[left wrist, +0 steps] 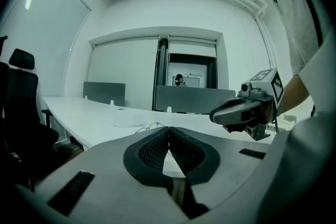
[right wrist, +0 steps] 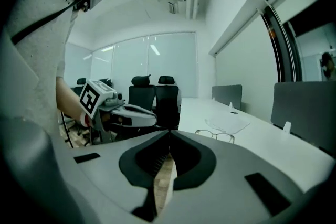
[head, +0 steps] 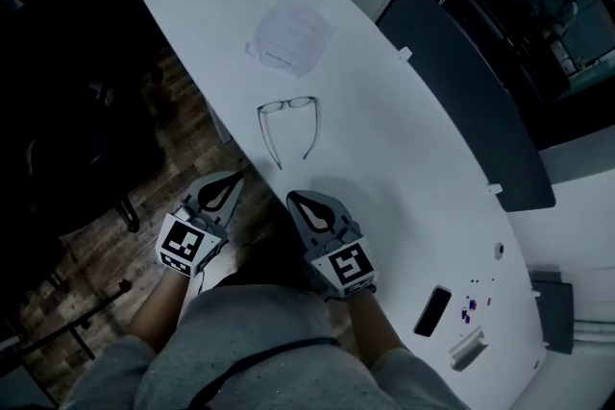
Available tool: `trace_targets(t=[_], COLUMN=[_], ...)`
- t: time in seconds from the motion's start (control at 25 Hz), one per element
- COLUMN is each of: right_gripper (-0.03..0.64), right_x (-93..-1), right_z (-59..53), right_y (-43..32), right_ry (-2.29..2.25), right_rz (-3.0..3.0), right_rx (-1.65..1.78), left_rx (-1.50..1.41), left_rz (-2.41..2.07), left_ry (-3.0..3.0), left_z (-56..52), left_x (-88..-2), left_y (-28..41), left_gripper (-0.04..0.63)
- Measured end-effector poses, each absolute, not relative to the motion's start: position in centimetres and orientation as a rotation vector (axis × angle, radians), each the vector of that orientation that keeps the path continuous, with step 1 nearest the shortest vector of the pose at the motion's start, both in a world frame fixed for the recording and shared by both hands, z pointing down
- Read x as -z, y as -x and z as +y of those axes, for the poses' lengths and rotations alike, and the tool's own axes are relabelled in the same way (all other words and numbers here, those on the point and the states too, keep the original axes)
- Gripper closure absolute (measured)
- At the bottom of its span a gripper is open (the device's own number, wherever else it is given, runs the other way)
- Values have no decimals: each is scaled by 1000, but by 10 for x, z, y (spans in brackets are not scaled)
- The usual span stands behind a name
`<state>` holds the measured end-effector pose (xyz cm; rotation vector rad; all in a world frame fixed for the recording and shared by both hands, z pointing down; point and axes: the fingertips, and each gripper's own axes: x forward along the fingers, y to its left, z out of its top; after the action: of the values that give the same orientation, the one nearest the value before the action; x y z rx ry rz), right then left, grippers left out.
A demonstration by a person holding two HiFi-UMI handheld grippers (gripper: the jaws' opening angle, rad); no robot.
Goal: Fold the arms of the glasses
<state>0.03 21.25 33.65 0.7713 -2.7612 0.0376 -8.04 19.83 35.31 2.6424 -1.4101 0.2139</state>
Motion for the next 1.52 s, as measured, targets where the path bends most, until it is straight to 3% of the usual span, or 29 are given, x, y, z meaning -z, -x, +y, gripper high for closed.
trace_targets(t=[0.36, 0.56, 0.6, 0.72, 0.88, 0.92, 1.0, 1.2, 1.52], right_gripper=[598, 597, 597, 597, 595, 587, 481, 468, 446], right_x=[-358, -380, -382, -387, -400, -405, -417, -443, -461], right_z=[177, 146, 138, 107, 66, 59, 44, 9, -16], right_y=[-10, -16, -19, -32, -50, -54, -60, -64, -45], right_ry=[-697, -544, -531, -521, -503, -488, -438, -331, -236], right_rz=[-2614, -2371, -2330, -2224, -2100, -2071, -1994, -1788, -1720], right_rx=[96, 441, 492, 603, 705, 724, 784, 1035, 1247], left_rx=[-558, -892, -945, -1092, -1333, -1395, -1529, -1812, -1975], left_rz=[-1416, -1324, -1309, -1292, -1319, -1314, -1295, -1227, -1149], left_ry=[-2747, -2830, -2832, -2821, -2846, -2860, -2890, -2945, -3002], left_z=[174, 156, 151, 133, 104, 99, 89, 70, 53], left_x=[-382, -408, -413, -427, -436, -439, -445, -458, -472], left_y=[84, 78, 78, 83, 86, 85, 82, 73, 63], left_gripper=[580, 578, 569, 437, 396, 395, 388, 364, 356])
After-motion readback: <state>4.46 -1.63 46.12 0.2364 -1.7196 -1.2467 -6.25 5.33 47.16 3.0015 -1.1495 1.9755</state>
